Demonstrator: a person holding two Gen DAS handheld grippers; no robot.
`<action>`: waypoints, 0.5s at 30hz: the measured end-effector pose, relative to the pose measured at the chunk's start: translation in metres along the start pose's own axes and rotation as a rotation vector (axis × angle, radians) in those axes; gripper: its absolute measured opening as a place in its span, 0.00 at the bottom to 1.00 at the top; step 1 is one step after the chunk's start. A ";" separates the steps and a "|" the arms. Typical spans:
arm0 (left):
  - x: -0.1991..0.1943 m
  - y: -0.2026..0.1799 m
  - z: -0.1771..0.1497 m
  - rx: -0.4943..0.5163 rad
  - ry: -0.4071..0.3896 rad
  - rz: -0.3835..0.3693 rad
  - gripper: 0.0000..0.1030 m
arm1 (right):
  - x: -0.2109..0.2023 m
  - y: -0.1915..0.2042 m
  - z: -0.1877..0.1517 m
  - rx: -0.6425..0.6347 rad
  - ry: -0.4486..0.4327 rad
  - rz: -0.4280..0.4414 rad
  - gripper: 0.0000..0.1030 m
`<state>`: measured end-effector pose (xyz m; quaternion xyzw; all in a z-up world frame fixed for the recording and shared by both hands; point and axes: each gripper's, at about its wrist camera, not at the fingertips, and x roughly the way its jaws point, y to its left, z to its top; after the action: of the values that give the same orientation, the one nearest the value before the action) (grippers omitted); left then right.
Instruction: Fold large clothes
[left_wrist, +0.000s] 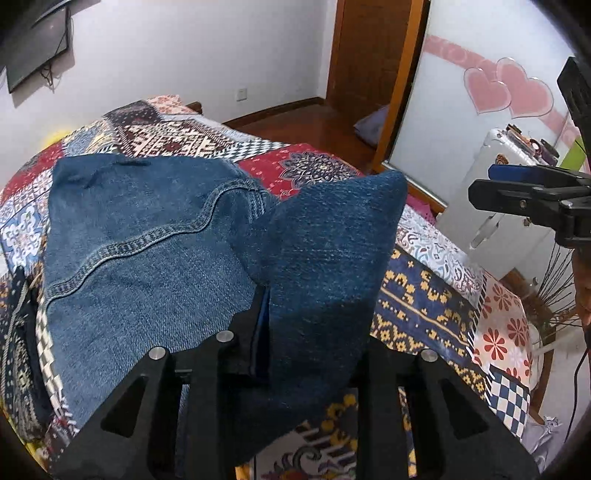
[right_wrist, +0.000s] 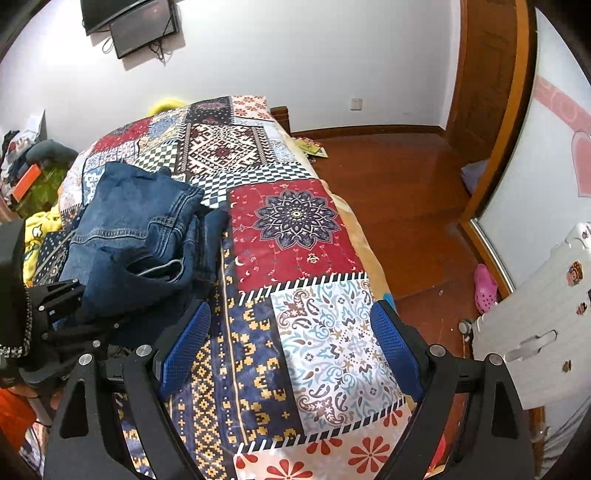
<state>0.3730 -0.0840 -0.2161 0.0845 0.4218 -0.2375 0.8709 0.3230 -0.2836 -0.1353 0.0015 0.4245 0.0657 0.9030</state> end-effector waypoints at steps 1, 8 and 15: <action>-0.001 0.000 -0.001 -0.005 0.016 0.002 0.32 | 0.000 0.003 0.002 -0.010 -0.003 0.004 0.84; -0.036 -0.007 -0.003 -0.082 0.037 -0.084 0.54 | -0.011 0.027 0.012 -0.062 -0.063 0.072 0.84; -0.090 0.020 -0.010 -0.094 -0.100 0.100 0.68 | -0.010 0.069 0.030 -0.141 -0.095 0.150 0.84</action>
<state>0.3274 -0.0325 -0.1541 0.0526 0.3839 -0.1775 0.9046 0.3316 -0.2146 -0.1039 -0.0271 0.3743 0.1628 0.9125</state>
